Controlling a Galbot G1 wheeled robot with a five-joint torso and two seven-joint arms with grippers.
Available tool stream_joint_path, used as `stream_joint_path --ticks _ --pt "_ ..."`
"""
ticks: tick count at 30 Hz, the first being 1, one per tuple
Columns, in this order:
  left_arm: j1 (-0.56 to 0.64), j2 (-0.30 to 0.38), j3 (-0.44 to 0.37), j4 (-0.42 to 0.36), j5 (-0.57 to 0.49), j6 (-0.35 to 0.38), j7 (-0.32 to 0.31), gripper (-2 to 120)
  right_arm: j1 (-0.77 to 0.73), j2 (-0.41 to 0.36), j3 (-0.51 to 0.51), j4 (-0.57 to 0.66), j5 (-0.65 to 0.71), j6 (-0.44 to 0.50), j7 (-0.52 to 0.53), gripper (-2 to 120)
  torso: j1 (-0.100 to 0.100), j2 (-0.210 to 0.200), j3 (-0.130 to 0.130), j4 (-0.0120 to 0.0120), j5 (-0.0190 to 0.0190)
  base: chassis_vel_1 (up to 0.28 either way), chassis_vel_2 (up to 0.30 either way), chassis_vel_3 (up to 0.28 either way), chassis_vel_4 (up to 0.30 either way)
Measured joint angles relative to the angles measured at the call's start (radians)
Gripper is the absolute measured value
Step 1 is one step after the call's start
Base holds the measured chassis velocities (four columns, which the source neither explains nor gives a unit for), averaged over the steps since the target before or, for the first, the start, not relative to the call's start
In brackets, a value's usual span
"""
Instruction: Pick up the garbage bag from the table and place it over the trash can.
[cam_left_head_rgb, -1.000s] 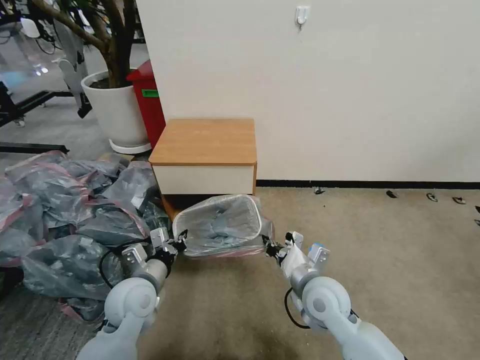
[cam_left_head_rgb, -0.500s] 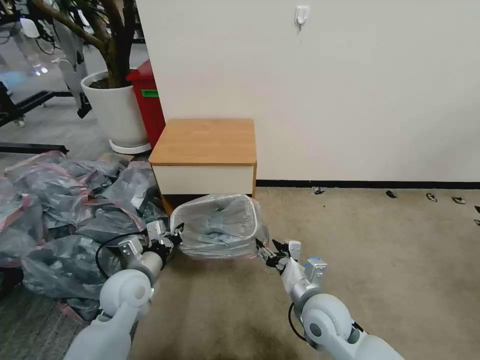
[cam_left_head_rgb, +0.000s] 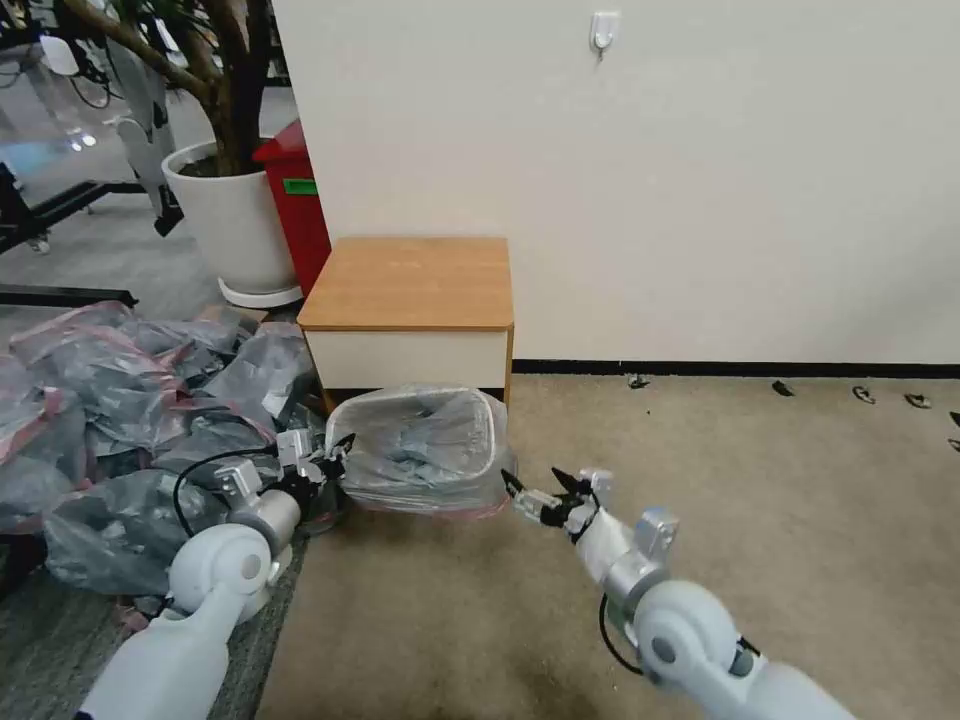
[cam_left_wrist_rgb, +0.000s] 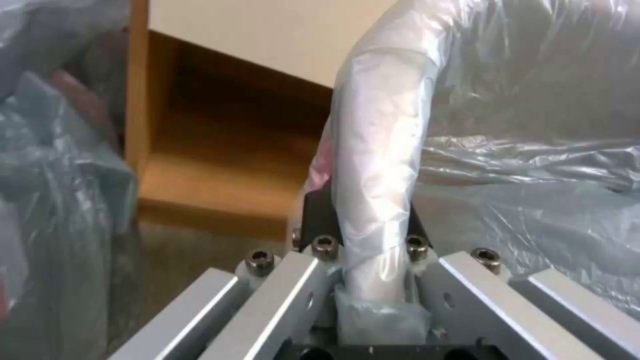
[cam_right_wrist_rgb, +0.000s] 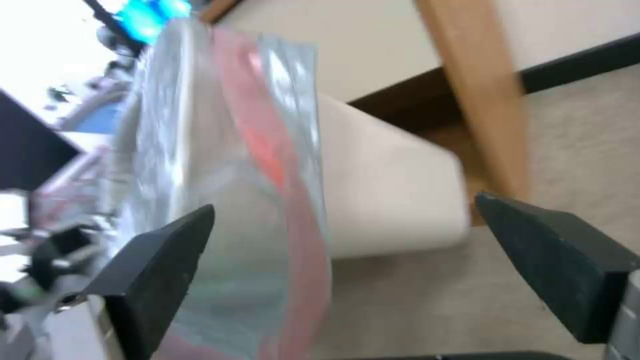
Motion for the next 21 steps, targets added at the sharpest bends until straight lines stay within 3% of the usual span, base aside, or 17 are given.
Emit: stream_joint_path --ticks 2,5,6,9,13,21 --pt "0.002 0.005 -0.005 0.007 0.001 -0.011 0.027 2 0.005 -0.007 0.005 -0.008 0.024 -0.003 -0.034 98 0.000 0.000 0.000 0.0001 0.0000 0.000 0.000 0.000 0.000" --pt "0.011 0.019 -0.020 0.036 0.008 -0.052 0.127 2 0.011 -0.026 0.023 -0.039 0.087 -0.030 -0.158 98 0.000 0.000 0.000 0.0000 0.0002 0.000 0.000 0.000 0.000" --pt "0.011 0.019 -0.020 0.036 0.008 -0.052 0.127 2 0.011 -0.026 0.023 -0.039 0.087 -0.030 -0.158 98 0.000 0.000 0.000 0.0000 0.0002 0.000 0.000 0.000 0.000" --pt "0.016 0.031 -0.033 0.058 0.011 -0.091 0.193 2 0.006 -0.036 0.065 -0.069 0.126 -0.112 -0.343 98 0.000 0.000 0.000 0.0000 0.0000 0.000 0.000 0.000 0.000" --pt "0.022 0.034 -0.037 0.061 0.012 -0.103 0.203 2 0.010 -0.035 0.075 -0.085 0.124 -0.141 -0.397 93 0.000 0.000 0.000 0.0000 0.0000 0.000 0.000 0.000 0.000" --pt "0.025 0.024 -0.034 0.056 0.019 -0.108 0.203 2 0.033 -0.023 0.062 -0.102 0.106 -0.149 -0.393 87 0.000 0.000 0.000 0.0000 0.0000 0.000 0.000 0.000 0.000"
